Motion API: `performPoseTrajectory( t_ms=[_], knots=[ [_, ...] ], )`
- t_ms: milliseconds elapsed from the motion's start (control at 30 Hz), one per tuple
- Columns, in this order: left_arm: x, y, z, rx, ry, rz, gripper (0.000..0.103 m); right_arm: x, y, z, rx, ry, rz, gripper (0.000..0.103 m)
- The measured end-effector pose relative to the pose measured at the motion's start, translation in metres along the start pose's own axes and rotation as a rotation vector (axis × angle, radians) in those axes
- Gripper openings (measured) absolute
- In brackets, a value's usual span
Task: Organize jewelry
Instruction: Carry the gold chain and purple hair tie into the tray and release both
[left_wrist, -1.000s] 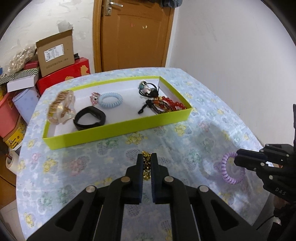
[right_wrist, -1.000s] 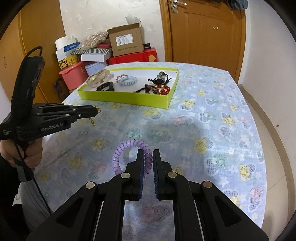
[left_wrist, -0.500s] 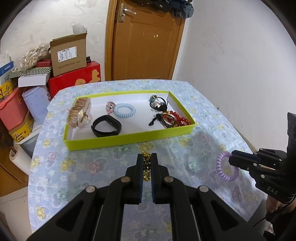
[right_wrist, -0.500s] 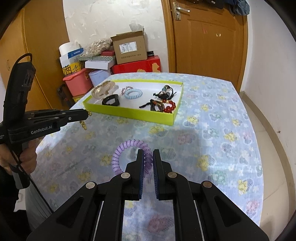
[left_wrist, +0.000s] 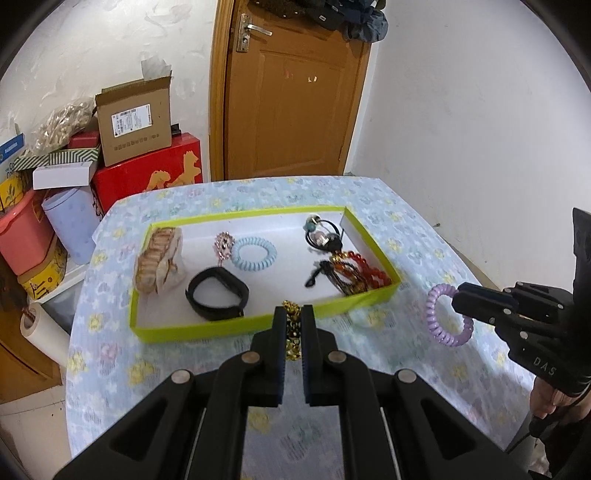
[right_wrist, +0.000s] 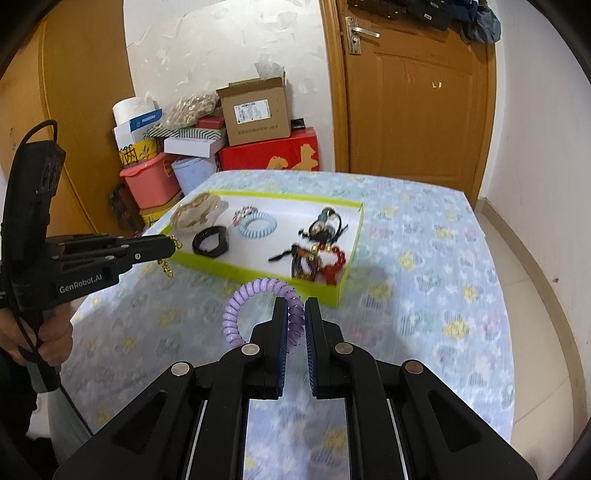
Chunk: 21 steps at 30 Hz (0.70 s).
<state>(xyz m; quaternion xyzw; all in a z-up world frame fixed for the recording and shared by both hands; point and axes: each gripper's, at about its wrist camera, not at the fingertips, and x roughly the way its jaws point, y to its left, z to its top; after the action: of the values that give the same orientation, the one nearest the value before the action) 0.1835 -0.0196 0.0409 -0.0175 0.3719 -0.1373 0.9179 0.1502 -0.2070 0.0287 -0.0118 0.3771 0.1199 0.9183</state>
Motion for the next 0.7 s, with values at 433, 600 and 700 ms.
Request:
performPoseTrajectory(
  t_ms=[433, 600, 700],
  knots=[
    [0.037, 0.007, 0.031, 0.004, 0.004, -0.01, 0.007, 0.044, -0.014, 0.041, 0.01, 0.006, -0.004, 0.009],
    [0.055, 0.01, 0.036, -0.002, 0.02, -0.015, 0.007, 0.067, -0.02, 0.049, 0.017, 0.034, -0.004, 0.009],
    [0.065, 0.013, 0.037, -0.008, 0.033, -0.02, 0.007, 0.081, -0.022, 0.05, 0.022, 0.053, -0.003, 0.009]
  ],
)
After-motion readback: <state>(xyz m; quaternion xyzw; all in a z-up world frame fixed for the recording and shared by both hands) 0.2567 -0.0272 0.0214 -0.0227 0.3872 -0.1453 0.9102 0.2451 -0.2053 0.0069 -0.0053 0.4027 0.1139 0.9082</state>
